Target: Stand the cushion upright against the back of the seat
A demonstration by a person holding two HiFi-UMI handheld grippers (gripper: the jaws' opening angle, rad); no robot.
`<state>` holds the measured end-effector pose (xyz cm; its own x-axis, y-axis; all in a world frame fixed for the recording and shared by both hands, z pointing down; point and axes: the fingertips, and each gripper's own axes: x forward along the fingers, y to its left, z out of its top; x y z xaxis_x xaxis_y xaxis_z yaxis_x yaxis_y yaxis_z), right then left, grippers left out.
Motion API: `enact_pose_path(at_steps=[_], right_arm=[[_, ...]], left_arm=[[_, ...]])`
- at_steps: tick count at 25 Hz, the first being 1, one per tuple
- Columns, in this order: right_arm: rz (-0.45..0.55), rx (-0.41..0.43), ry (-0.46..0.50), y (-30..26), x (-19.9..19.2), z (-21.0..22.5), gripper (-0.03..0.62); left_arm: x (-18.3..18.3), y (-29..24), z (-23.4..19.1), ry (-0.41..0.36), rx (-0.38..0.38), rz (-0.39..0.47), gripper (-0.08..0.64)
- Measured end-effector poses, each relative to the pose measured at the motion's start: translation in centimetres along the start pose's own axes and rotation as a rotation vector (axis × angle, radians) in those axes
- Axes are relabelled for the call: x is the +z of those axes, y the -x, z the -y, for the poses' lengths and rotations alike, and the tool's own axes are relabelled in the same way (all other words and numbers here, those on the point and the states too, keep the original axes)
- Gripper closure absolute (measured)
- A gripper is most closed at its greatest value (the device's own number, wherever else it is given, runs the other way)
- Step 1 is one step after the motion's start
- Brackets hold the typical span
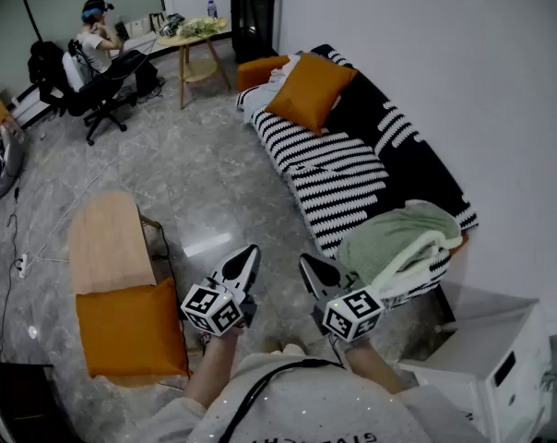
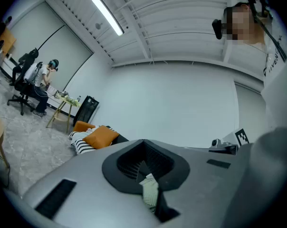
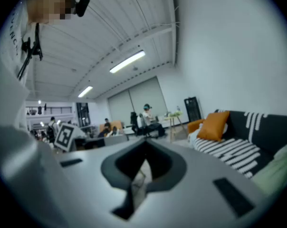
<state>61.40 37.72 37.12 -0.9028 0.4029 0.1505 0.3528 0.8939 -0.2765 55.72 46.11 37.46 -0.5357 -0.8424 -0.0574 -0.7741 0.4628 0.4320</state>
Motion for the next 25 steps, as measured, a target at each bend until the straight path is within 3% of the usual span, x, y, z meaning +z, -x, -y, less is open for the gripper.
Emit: enact_pose_path(at_steps=[25], right_arm=[[-0.01,0.003,-0.009,-3.0,-0.3,-0.1,0.575]], left_arm=[[-0.1,0.4,-2.9,0.017,0.041,-0.006,0.535]])
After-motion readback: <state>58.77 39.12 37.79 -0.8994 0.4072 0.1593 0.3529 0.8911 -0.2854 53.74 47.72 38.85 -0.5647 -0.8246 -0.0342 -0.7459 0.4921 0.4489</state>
